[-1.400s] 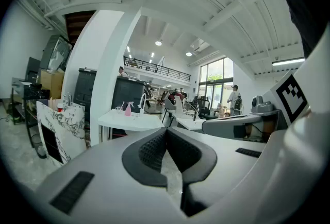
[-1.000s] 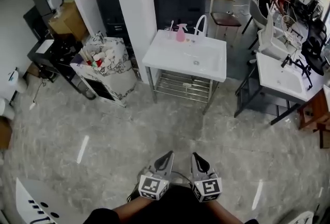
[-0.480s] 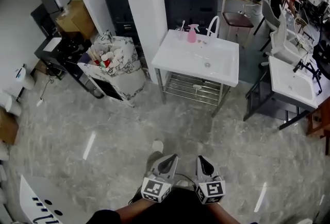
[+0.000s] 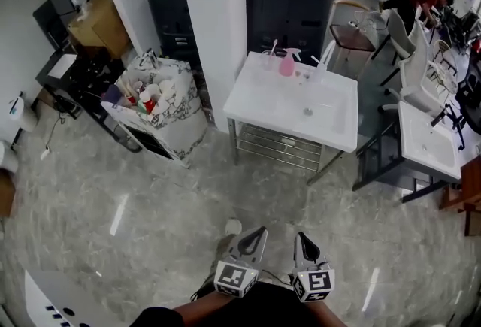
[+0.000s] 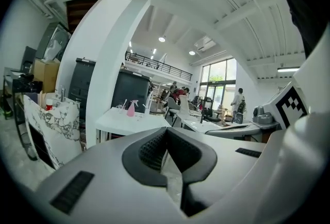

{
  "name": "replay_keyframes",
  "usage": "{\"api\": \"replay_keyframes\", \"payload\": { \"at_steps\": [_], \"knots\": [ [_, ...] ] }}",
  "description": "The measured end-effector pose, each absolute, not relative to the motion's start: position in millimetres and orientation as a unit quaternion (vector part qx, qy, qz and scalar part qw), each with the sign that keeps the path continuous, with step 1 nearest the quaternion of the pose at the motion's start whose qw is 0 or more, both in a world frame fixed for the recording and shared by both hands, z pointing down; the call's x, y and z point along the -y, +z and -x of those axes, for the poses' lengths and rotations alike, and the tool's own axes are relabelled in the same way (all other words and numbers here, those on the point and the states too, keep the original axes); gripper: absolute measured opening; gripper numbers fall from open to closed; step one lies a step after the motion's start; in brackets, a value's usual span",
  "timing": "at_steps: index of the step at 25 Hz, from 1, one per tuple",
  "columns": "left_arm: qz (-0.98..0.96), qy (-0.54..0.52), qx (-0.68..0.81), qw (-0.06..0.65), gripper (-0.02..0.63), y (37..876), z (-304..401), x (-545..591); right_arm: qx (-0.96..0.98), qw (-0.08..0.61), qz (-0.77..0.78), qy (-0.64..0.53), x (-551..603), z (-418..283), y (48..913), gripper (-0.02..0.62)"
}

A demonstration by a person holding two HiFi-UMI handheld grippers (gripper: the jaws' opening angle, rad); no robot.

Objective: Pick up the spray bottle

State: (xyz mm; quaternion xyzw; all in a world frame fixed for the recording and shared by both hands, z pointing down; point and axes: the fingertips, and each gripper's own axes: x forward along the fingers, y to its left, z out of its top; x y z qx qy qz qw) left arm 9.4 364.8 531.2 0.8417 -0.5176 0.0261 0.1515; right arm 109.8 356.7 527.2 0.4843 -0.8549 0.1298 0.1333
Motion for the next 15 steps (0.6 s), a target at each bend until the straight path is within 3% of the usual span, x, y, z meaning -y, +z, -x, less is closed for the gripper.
{"api": "replay_keyframes", "payload": {
  "at_steps": [6, 15],
  "knots": [
    [-0.835, 0.0, 0.529, 0.152, 0.017, 487.8, 57.4, -280.3, 0.845, 0.138, -0.499, 0.133, -273.9, -53.7, 522.7, 0.0],
    [-0.83, -0.01, 0.538, 0.147, 0.017, 487.5, 151.3, -204.1, 0.846, 0.151, -0.5, 0.105, -194.0, 26.0, 508.6, 0.0]
  ]
}}
